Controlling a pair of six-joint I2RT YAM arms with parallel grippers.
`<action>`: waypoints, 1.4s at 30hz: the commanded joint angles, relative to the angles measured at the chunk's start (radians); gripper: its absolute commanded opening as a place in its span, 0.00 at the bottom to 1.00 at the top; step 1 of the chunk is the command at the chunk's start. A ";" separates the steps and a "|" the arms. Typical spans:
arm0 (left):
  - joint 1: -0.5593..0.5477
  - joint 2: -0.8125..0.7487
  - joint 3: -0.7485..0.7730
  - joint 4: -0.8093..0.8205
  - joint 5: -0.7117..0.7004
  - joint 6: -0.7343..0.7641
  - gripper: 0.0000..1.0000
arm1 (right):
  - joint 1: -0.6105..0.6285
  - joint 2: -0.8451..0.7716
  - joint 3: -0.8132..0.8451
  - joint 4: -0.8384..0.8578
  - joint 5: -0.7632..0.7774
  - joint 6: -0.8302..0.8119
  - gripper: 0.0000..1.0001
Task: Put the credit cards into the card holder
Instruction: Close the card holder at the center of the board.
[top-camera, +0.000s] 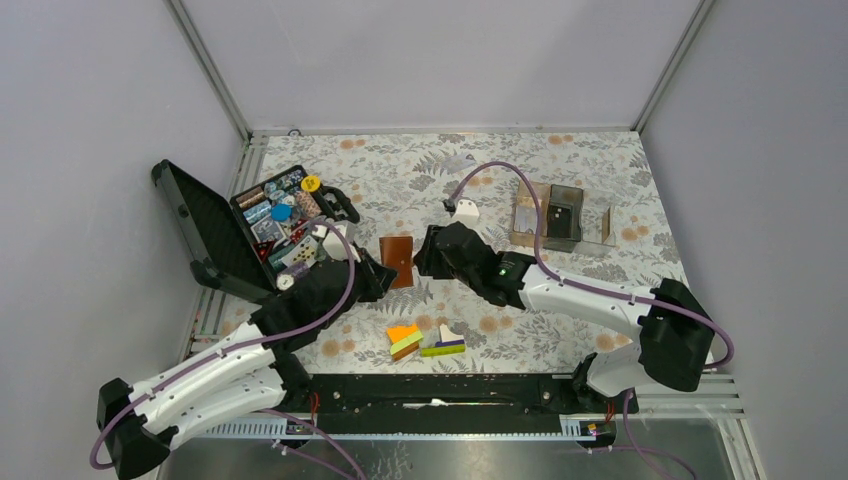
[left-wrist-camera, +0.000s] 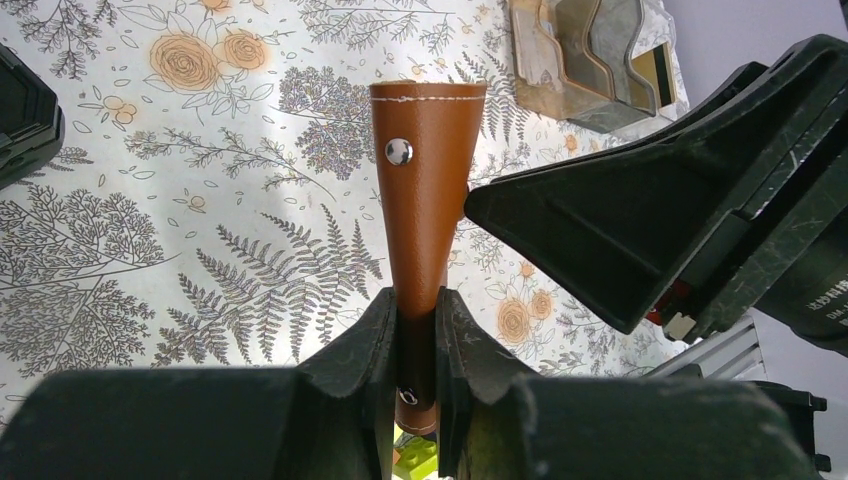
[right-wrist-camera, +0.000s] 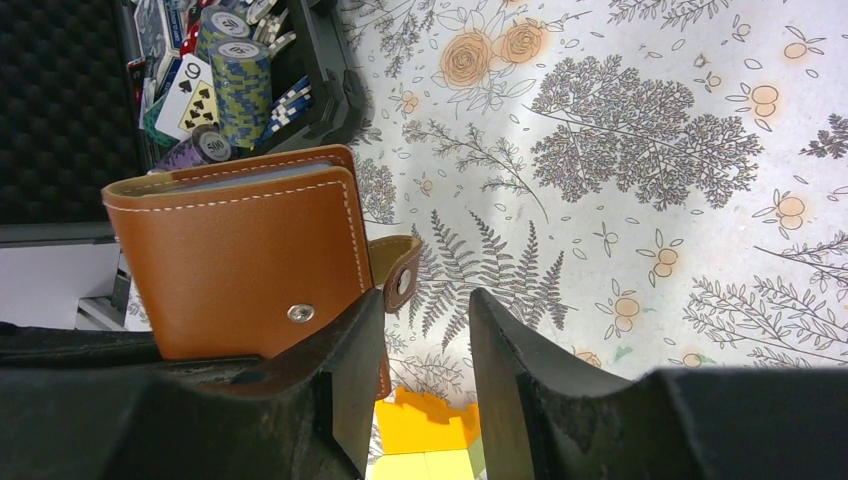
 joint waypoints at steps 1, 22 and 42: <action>-0.007 0.010 0.033 0.067 -0.007 -0.001 0.00 | -0.002 -0.009 0.039 0.027 -0.021 -0.003 0.44; -0.008 0.015 0.034 0.063 -0.013 -0.003 0.00 | -0.002 0.006 0.026 0.064 -0.048 0.008 0.44; -0.010 0.004 0.029 0.062 -0.018 -0.006 0.00 | -0.002 0.023 0.021 0.056 -0.028 0.014 0.10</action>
